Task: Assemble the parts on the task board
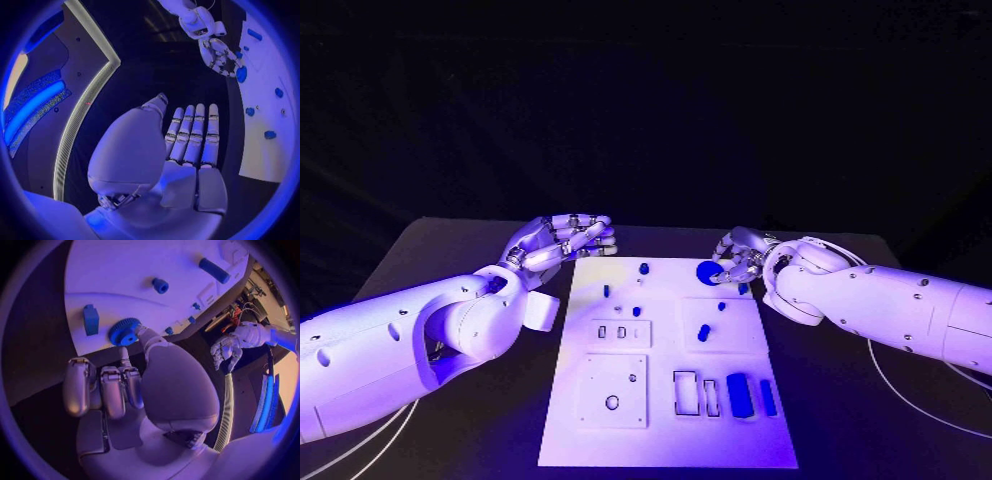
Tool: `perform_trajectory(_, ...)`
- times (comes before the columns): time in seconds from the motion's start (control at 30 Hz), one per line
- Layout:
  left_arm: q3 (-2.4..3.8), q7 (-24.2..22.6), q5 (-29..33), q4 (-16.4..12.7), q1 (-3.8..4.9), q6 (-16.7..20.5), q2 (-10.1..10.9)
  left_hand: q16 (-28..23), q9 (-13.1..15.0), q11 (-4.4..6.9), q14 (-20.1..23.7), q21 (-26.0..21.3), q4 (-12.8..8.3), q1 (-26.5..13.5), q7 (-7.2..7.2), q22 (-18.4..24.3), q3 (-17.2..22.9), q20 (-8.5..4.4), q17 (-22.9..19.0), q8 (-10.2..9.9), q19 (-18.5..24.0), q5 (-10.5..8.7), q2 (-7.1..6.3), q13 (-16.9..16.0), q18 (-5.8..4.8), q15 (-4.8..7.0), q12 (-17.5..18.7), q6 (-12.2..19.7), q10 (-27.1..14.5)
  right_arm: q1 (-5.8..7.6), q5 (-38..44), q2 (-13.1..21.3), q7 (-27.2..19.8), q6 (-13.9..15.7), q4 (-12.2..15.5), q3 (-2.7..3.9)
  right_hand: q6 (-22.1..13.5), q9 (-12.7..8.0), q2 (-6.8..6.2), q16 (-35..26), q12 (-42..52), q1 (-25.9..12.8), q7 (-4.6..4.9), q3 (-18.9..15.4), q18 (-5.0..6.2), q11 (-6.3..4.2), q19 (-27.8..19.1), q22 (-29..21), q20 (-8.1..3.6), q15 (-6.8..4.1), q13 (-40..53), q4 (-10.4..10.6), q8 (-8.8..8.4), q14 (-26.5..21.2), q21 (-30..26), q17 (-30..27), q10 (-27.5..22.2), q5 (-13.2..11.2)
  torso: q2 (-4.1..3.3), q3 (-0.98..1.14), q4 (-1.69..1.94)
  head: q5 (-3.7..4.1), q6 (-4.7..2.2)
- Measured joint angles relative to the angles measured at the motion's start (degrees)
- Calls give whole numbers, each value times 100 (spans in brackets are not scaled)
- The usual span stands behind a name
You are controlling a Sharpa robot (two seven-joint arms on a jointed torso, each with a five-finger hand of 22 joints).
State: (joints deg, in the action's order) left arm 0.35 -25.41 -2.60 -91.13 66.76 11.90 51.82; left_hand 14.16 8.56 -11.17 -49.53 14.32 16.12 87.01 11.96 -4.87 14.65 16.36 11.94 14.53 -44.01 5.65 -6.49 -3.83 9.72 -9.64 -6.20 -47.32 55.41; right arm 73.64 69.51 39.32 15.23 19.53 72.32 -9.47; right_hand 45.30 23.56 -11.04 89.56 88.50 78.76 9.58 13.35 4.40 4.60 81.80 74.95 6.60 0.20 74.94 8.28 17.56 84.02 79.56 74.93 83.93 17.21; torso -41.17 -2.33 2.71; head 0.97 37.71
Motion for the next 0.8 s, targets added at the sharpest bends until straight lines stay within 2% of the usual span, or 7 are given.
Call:
perform_trajectory(0.73, 0, 18, -18, 10, 1, 3, 5, 0, 0, 0, 0, 0, 15, 0, 0, -1, 15, 0, 4, 0, 0, 0, 0, 0, 0, 0, 1, 0, 0, -60, 339, -147, 52, -47, -140, 5, 116, -49, -3, 0, 64, 3, -15, 170, 1, 0, 27, -1, -14, 0, -1, 96, 17, 0, 42, -1, 0, 0, -1, -4, 12, -10, 12)
perform_trajectory(0.8, 0, 20, -18, 11, 1, 3, 2, 0, 0, -20, 0, 0, 16, 0, 0, -1, 16, 0, 4, 0, 0, 0, 0, 0, 0, 0, 24, 0, 20, -60, 339, -155, 52, -60, -154, 6, 117, -52, 35, 0, 64, -35, -15, 187, -30, 0, 27, -2, -14, 0, -1, 113, 17, 0, 42, -2, 0, 0, -1, -4, 12, -11, 15)
